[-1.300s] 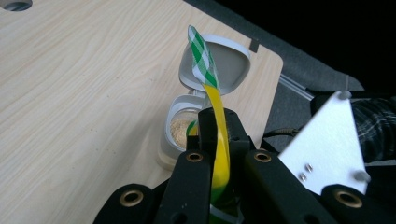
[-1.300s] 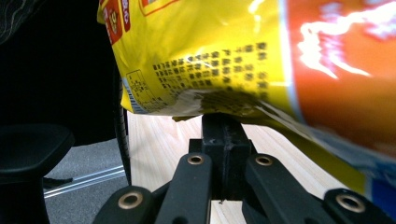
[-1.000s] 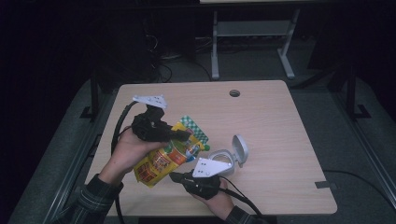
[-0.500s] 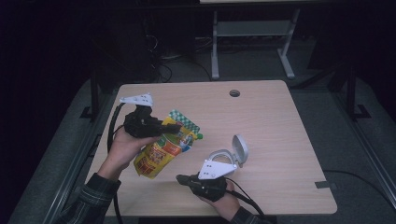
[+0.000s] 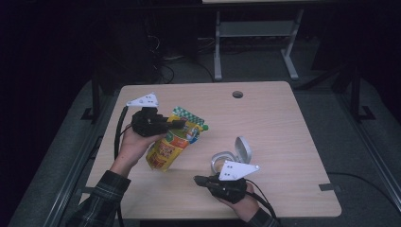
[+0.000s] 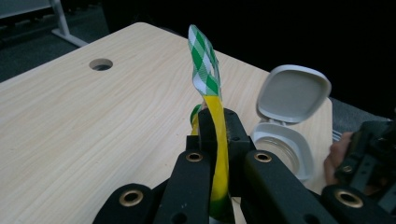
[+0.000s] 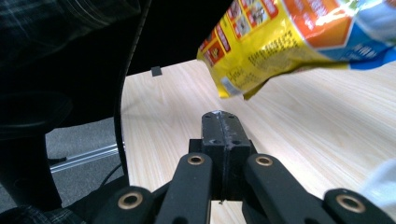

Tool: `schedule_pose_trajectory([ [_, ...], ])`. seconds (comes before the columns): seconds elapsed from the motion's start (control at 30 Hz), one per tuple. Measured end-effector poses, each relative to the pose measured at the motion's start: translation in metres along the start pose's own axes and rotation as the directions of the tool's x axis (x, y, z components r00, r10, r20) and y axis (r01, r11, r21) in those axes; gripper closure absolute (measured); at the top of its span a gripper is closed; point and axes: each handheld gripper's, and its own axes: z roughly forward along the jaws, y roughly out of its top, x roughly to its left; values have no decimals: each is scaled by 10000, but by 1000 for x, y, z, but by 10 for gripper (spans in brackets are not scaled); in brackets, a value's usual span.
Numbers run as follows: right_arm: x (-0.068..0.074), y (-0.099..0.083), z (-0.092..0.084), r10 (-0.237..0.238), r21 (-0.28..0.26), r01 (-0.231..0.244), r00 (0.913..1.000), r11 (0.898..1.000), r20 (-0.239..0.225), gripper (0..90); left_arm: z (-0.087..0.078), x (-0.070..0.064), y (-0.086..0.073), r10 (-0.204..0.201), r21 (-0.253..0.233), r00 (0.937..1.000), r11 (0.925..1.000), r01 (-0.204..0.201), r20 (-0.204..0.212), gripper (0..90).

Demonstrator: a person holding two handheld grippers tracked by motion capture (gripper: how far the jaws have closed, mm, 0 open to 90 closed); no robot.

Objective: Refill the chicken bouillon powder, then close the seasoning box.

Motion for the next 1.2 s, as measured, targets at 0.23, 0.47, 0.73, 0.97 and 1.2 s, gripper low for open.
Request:
schedule_pose_trajectory([
  [0.23,-7,-5,-18,38,94,-38,10000,9999,4,900,18,9,-11,24,-177,9999,9998,-26,-131,898],
  [0.47,-14,-8,-27,201,175,-202,9998,9996,35,900,23,17,-24,34,-94,9995,9999,-38,-322,896],
  [0.73,-16,-8,-27,195,260,-195,9998,9995,32,900,9,14,-34,-139,-228,9993,9997,132,-342,894],
  [0.97,-18,-8,-28,233,409,-234,9997,9989,25,900,-7,6,-44,-130,-215,9997,9997,125,-204,889],
  [1.2,-19,-10,-29,298,556,-300,9995,9980,43,900,-22,-3,-57,0,-263,9998,9997,-5,-187,880],
])
